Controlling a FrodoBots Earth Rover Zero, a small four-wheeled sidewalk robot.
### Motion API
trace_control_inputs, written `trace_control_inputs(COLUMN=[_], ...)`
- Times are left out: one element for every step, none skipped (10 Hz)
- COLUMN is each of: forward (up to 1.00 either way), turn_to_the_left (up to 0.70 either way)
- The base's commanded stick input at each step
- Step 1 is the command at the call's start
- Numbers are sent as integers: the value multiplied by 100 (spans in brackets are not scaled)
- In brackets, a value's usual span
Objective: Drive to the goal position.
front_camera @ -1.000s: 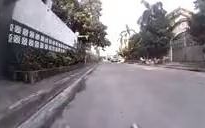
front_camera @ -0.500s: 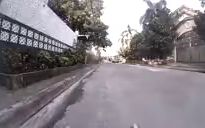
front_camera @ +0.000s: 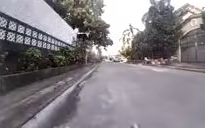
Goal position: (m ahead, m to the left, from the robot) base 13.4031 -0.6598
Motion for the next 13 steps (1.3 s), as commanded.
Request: trace_control_inputs(forward=[100,100,100,100,100,100,100,100,100,100,100,100,100], turn_to_the_left=[0,0,0,-2,-10,-26,-34,-19,-4,0,0,0,0])
